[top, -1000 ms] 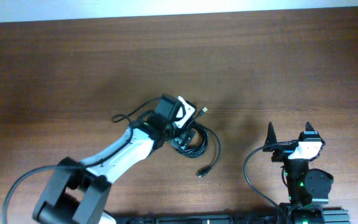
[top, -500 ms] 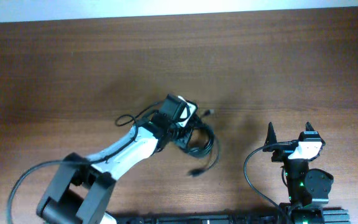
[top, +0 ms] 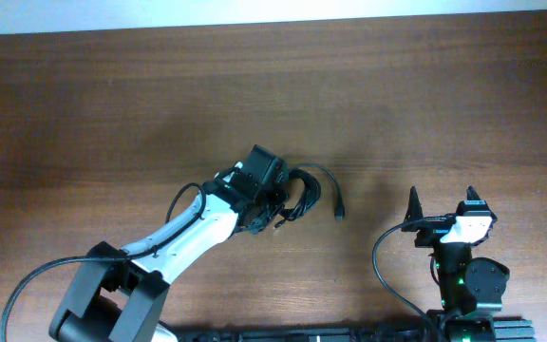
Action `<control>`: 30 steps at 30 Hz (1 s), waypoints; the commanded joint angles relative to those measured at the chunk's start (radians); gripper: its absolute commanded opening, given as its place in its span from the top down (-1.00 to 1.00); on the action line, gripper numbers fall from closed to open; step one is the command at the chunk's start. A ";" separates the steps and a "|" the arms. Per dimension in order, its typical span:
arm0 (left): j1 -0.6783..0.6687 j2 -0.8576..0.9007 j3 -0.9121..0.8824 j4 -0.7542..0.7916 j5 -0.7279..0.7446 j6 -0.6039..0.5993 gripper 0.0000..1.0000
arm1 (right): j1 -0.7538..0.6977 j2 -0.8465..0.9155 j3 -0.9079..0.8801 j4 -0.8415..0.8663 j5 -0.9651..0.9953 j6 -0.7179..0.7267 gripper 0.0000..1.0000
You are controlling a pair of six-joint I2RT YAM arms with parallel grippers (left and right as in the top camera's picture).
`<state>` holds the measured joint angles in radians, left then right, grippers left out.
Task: Untangle cables
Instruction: 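Lift the gripped cable bundle up with the left gripper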
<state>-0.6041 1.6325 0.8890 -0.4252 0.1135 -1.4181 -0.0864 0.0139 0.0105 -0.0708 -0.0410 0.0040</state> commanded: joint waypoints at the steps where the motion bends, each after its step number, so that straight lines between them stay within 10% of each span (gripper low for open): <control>1: -0.005 -0.017 0.019 -0.005 -0.017 -0.163 0.74 | -0.006 -0.008 -0.005 -0.007 0.016 0.008 -0.97; 5: -0.005 -0.017 0.019 -0.014 -0.002 -0.088 -0.45 | -0.006 -0.008 -0.005 -0.007 0.016 0.008 -0.97; 8: -0.004 -0.019 0.020 -0.014 0.026 0.056 -0.93 | -0.006 -0.008 -0.005 -0.007 0.016 0.008 -0.97; 12: -0.004 -0.048 0.059 -0.014 0.029 0.341 -0.97 | -0.006 -0.008 -0.005 -0.007 0.016 0.008 -0.97; 17: -0.004 -0.109 0.168 0.050 0.027 1.201 -0.97 | -0.006 -0.008 -0.005 -0.007 0.016 0.008 -0.97; 20: -0.004 -0.110 0.183 0.050 -0.011 1.497 -0.98 | -0.006 -0.008 -0.005 -0.007 0.016 0.008 -0.97; 30: -0.004 -0.100 0.179 0.045 -0.077 1.596 -0.81 | -0.006 -0.008 -0.005 -0.007 0.016 0.008 -0.97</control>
<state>-0.6041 1.5265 1.0714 -0.3779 0.0540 0.0738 -0.0864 0.0139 0.0105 -0.0708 -0.0410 0.0048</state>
